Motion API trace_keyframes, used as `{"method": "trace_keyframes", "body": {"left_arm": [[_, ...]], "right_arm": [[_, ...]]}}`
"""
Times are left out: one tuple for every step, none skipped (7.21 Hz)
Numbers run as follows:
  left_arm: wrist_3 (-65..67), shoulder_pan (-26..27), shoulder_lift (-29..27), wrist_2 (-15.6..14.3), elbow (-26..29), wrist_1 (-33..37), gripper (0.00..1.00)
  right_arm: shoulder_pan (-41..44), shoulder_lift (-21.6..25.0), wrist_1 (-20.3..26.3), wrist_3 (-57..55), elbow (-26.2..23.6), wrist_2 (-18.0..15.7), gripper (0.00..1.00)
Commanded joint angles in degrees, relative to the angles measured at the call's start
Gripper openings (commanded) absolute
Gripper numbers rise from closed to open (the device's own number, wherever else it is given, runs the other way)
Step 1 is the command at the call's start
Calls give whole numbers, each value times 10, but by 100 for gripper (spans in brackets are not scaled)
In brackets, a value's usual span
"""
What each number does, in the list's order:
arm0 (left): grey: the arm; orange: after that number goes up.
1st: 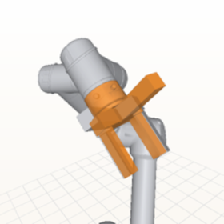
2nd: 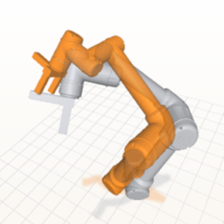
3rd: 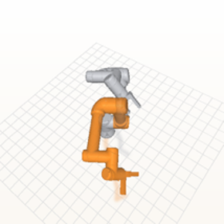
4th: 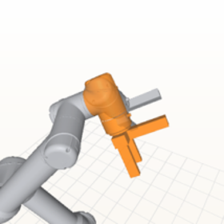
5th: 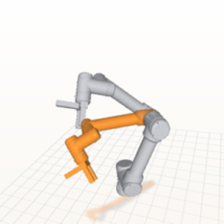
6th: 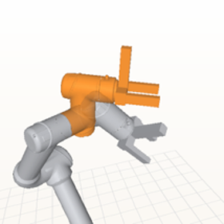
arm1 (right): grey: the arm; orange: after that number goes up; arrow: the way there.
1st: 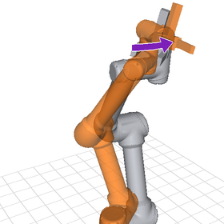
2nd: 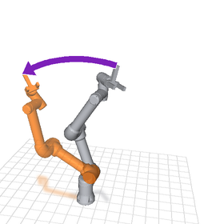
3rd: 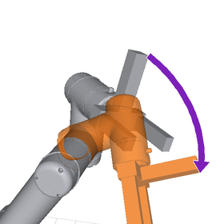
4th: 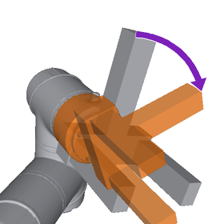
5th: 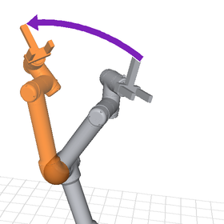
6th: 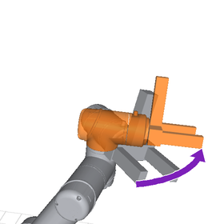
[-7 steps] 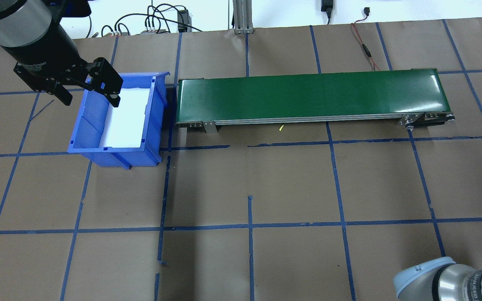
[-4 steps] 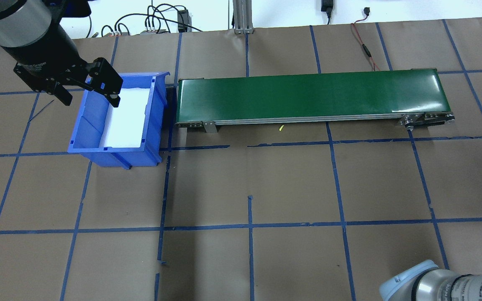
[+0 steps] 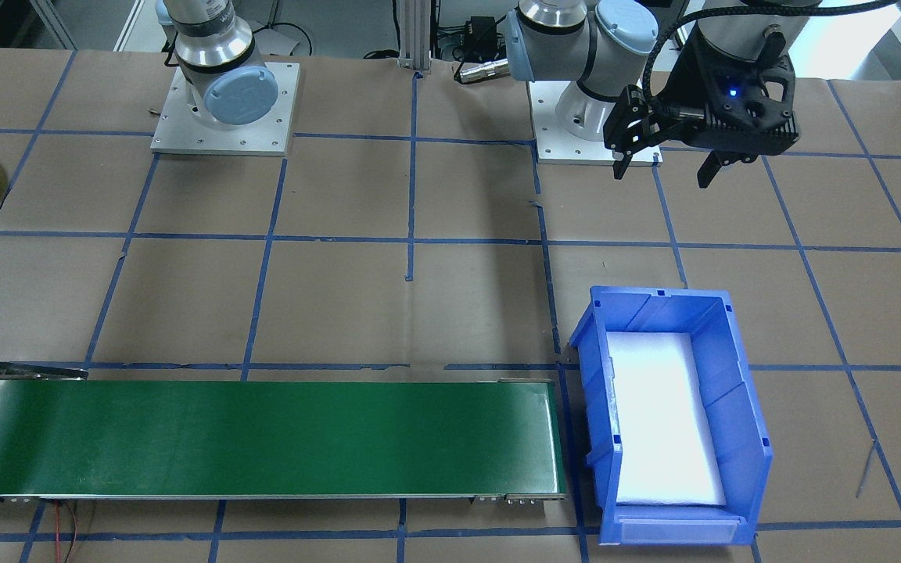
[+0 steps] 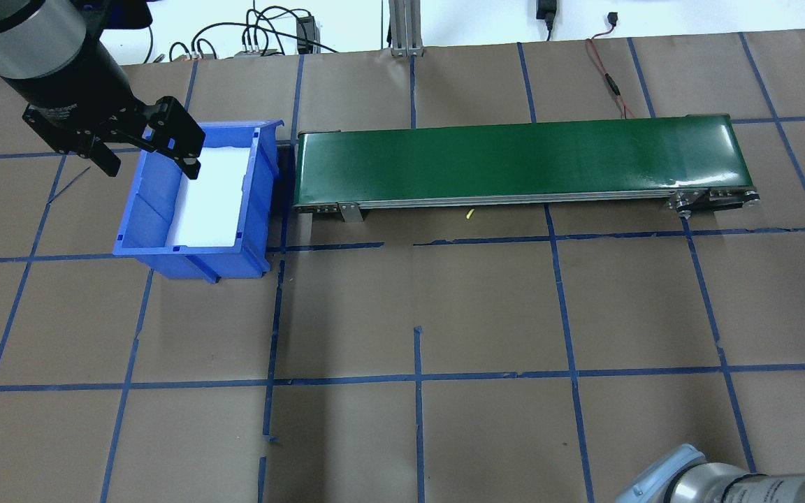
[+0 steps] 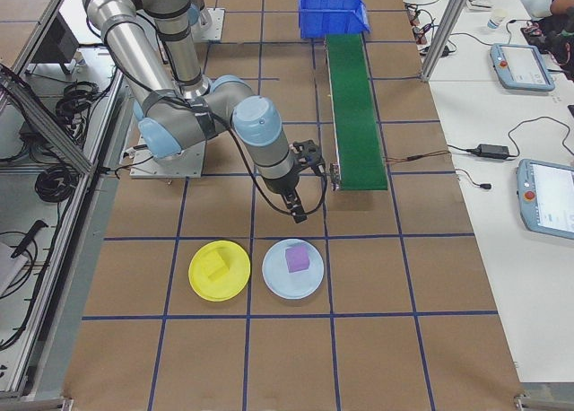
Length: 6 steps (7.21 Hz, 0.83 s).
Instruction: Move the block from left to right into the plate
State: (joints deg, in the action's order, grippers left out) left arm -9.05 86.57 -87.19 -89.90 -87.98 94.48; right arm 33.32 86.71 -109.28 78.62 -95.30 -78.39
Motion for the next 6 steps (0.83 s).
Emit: {"method": "trace_keyframes", "body": {"left_arm": [[0,-1,0,0,0,2,100],[1,-2,0,1,1,2,100],[1,-2,0,-1,1,3,100],[2,-3,0,0,1,4,100],[2,-3,0,0,2,4,100],[2,-3,0,0,1,4,100]], "right_arm": [[64,35,4,-1,13,6,100],[119,44,21,-1,20,7,100],[173,60,27,0,21,30,100],[221,67,28,0,19,46,100],[278,64,30,-1,15,46,100],[339,71,30,-2,20,46,100]]}}
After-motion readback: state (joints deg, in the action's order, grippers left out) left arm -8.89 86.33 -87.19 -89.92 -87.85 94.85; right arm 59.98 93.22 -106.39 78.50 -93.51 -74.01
